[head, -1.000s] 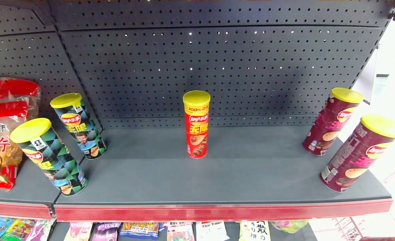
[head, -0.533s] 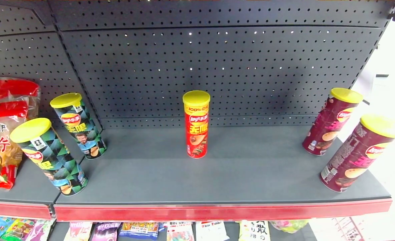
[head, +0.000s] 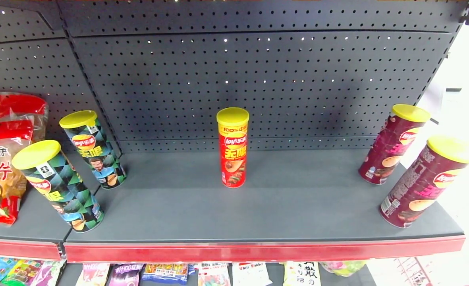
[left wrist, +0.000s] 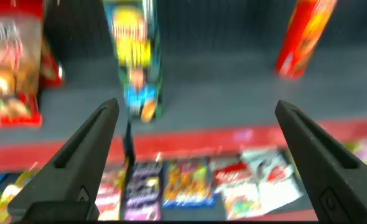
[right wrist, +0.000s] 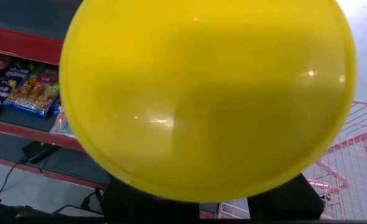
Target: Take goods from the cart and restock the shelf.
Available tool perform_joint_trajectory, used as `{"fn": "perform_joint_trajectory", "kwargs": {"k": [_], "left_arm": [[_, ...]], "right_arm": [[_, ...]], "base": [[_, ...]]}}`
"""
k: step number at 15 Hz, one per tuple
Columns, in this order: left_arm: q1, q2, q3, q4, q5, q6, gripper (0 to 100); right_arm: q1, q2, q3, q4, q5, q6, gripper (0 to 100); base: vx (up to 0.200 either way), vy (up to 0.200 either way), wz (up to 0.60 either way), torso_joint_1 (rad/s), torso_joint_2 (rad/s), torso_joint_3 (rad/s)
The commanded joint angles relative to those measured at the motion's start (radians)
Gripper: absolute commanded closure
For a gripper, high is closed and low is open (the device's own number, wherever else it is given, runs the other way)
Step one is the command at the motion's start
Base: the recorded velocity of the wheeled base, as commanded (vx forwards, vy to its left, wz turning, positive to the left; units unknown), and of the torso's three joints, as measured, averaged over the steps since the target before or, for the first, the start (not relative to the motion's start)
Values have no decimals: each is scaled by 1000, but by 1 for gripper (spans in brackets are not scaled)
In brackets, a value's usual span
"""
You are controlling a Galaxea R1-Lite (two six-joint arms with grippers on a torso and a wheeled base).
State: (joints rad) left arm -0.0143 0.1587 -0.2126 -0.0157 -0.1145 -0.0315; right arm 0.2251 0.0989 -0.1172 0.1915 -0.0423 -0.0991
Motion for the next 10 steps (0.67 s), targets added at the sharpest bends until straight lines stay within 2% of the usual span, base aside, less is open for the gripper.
{"fn": "perform_joint_trajectory", "kwargs": {"k": [1,2,3,4,5,7,8,9,10], "left_arm": [[-116,516,-321,-59,-175,-13,0],[-184,550,-297,-89,-295,-4,0],[-208,631,-300,-105,-353,5,0],[-217,702,-303,-118,-369,31,0],[-268,825,-304,-165,-378,90,0],[-348,978,-311,-243,-402,93,0],[-371,1059,-320,-283,-424,94,0],[-374,1153,-332,-339,-430,105,0],[-372,1245,-352,-406,-424,130,0]], "right_arm": [[0,2,1,0,2,3,100],[0,2,1,0,2,4,100],[5,2,1,0,15,4,100],[3,2,1,0,22,4,100],[5,2,1,0,25,6,100],[5,2,1,0,25,4,100],[3,2,1,0,25,4,100],[5,2,1,0,24,6,100],[5,2,1,0,24,6,100]], "base": [[0,0,0,0,0,0],[0,0,0,0,0,0],[0,0,0,0,0,0],[0,0,0,0,0,0],[0,0,0,0,0,0],[0,0,0,0,0,0],[0,0,0,0,0,0],[0,0,0,0,0,0],[0,0,0,0,0,0]]}}
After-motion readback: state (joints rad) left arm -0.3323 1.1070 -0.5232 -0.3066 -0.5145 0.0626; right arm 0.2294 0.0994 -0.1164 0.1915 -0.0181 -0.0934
